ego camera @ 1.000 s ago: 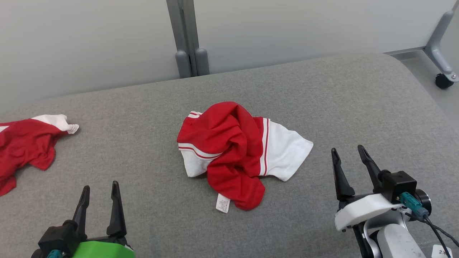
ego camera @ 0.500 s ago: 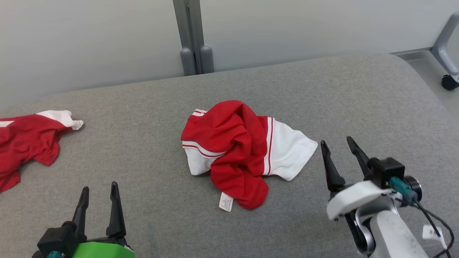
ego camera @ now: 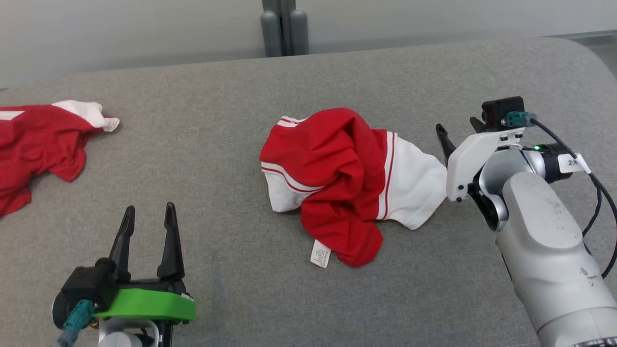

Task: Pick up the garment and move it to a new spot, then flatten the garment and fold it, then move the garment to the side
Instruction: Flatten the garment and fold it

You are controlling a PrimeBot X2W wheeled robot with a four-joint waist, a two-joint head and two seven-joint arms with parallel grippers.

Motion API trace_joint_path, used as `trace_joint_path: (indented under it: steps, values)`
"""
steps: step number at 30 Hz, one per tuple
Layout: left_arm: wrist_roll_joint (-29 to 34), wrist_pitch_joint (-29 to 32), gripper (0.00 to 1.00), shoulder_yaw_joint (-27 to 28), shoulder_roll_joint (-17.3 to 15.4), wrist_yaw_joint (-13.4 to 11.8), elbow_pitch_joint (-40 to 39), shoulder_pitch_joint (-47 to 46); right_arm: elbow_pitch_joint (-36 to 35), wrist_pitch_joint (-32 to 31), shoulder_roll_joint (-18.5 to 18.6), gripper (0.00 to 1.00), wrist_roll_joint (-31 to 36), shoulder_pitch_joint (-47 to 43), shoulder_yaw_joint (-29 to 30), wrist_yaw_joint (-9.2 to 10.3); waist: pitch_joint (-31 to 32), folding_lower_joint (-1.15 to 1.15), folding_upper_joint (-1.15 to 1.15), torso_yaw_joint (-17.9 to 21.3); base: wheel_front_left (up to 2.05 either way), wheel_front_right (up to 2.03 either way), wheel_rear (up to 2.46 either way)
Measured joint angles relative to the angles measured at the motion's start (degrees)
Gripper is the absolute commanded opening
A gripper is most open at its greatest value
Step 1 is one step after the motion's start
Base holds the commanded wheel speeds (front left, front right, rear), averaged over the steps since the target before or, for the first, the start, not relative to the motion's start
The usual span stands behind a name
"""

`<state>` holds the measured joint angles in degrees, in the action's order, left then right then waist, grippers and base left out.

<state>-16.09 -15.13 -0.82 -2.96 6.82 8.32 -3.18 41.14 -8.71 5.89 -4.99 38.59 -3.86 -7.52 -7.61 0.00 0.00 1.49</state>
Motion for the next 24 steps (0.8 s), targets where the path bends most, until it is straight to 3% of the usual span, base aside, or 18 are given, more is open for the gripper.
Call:
trace_joint_path:
  steps: [7, 19, 20, 21, 22, 24]
  values:
    - [0.00, 0.00, 1.00, -1.38, 0.03, 0.31, -0.91, -3.63, 10.68, 0.94, 2.22, 1.00, -1.98, 8.03, -5.86, -0.01, -5.43, 0.00, 0.00, -4.22, 0.00, 0.00, 0.00]
    - [0.10, 0.00, 1.00, -3.21, 0.07, 0.49, -1.22, -6.00, 20.93, 2.57, 3.86, 1.00, -6.91, 12.76, -13.62, 0.05, -9.90, 0.00, 0.00, -8.59, 0.00, 0.00, 0.00]
    - [0.10, 0.00, 1.00, -3.20, 0.07, 0.49, -1.18, -6.00, 21.36, 2.13, 3.80, 0.84, -7.58, 12.94, -14.11, 0.05, -9.94, 0.00, 0.00, -8.69, 0.00, 0.00, 0.00]
    - [0.10, 0.00, 1.00, -3.18, 0.07, 0.49, -1.02, -5.99, 21.69, 1.97, 3.77, 0.29, -8.35, 13.18, -14.94, 0.07, -9.88, 0.00, 0.00, -8.71, 0.00, 0.00, 0.00]
    - [0.11, 0.00, 1.00, -3.16, 0.08, 0.49, -0.90, -5.98, 21.78, 2.00, 3.68, 0.00, -8.96, 13.21, -15.90, 0.08, -9.74, 0.00, 0.00, -8.69, 0.00, 0.00, 0.00]
    - [0.16, 0.00, 1.00, -3.14, 0.08, 0.49, -0.63, -5.86, 21.85, 2.18, 3.42, 0.00, -10.12, 13.05, -17.56, 0.04, -9.26, 0.01, 0.00, -8.59, 0.00, 0.00, 0.00]
